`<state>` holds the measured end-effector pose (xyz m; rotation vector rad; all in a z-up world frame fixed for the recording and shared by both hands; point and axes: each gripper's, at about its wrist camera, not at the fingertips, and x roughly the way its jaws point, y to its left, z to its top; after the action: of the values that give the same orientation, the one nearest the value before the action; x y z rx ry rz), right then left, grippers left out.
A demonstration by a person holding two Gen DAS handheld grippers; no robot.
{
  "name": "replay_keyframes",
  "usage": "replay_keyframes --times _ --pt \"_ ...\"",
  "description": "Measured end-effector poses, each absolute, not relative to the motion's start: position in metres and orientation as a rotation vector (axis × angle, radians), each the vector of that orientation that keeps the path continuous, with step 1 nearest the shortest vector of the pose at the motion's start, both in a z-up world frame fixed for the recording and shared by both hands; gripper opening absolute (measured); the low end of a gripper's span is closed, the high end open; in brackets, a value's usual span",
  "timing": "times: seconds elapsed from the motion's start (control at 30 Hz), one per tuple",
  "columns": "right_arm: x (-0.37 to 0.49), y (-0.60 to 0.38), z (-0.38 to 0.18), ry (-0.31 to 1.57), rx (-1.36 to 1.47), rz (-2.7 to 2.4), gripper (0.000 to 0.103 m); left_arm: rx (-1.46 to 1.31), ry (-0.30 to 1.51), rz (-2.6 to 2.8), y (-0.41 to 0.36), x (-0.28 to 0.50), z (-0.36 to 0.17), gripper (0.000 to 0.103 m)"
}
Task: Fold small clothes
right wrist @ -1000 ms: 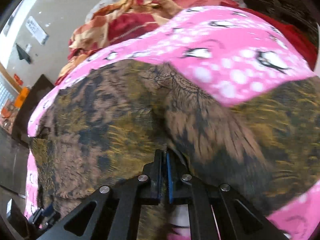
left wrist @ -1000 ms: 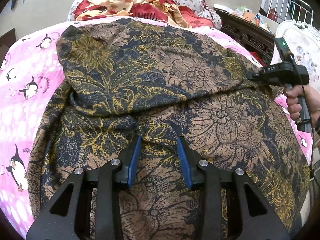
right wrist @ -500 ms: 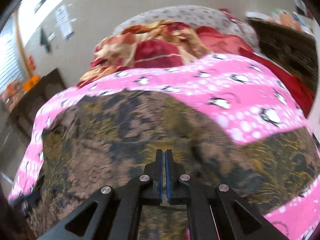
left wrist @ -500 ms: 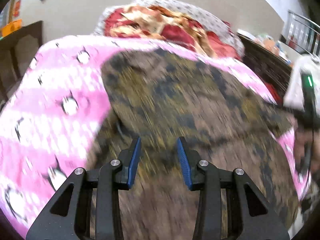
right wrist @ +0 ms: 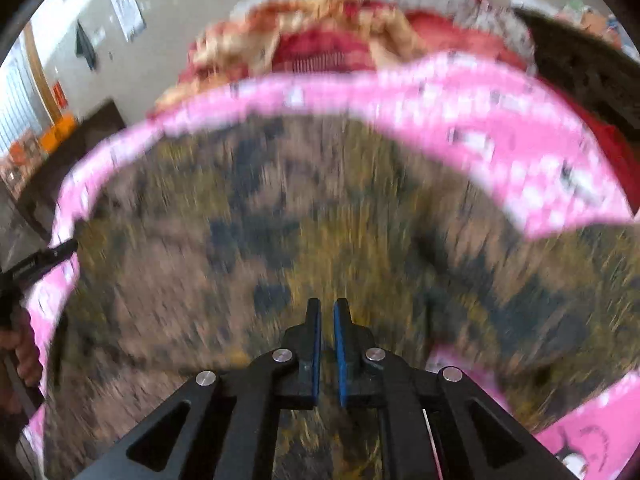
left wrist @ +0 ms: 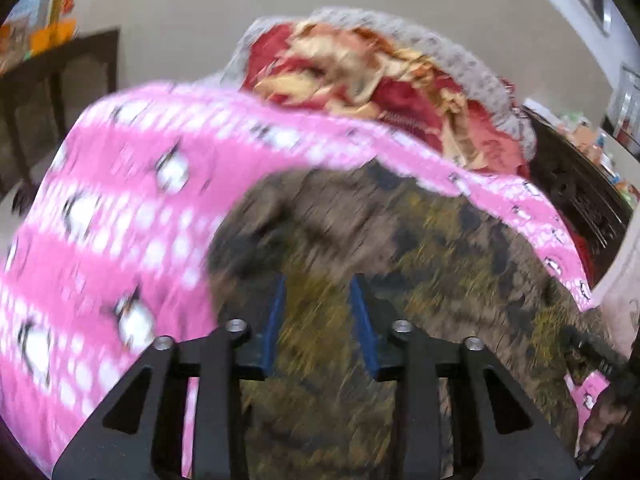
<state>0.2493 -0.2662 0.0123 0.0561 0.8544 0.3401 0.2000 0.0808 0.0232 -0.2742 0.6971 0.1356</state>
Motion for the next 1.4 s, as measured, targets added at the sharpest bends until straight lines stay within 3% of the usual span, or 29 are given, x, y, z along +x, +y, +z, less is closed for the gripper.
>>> replay_keyframes --times 0.07,0.17,0.37,0.47,0.5,0.53,0.57,0.73,1.0,1.13,1.33,1.4 --pt "0.264 -0.27 0.013 0.837 0.086 0.297 0.007 -0.25 0.738 0.172 0.084 0.219 0.005 0.037" --pt "0.291 -0.269 -0.025 0.985 0.08 0.263 0.008 -0.3 0.847 0.218 0.1 0.231 -0.037 0.037" --pt "0.266 -0.275 0.002 0.883 0.111 0.332 0.008 -0.261 0.735 0.146 0.082 0.183 -0.002 0.037" --pt "0.236 -0.27 0.011 0.862 0.096 0.372 0.012 -0.238 0.753 0.087 0.061 0.158 -0.009 0.037" --pt "0.231 -0.266 0.005 0.884 0.103 0.379 0.024 -0.224 0.797 0.088 0.056 0.156 -0.02 0.04" --pt "0.226 -0.262 -0.013 0.937 0.075 0.35 0.049 -0.224 0.866 0.078 0.053 0.155 -0.037 0.041" --pt "0.224 -0.257 -0.034 0.977 0.042 0.337 0.06 -0.228 0.838 0.069 0.053 0.146 -0.041 0.041" --pt "0.219 -0.227 -0.038 0.944 -0.148 0.294 0.072 -0.146 0.854 0.11 0.042 0.145 -0.035 0.044" --pt "0.219 -0.234 -0.037 0.933 -0.098 0.322 0.074 -0.183 0.845 0.094 0.047 0.148 -0.038 0.045" --pt "0.217 -0.234 -0.036 0.935 -0.095 0.327 0.074 -0.19 0.859 0.059 0.049 0.149 -0.034 0.051" --pt "0.16 -0.239 0.03 0.864 -0.057 0.258 0.073 -0.208 0.8 0.047 0.035 0.103 0.014 0.052" --pt "0.136 -0.237 0.044 0.853 -0.09 0.235 0.073 -0.193 0.79 0.046 0.028 0.092 0.02 0.061"
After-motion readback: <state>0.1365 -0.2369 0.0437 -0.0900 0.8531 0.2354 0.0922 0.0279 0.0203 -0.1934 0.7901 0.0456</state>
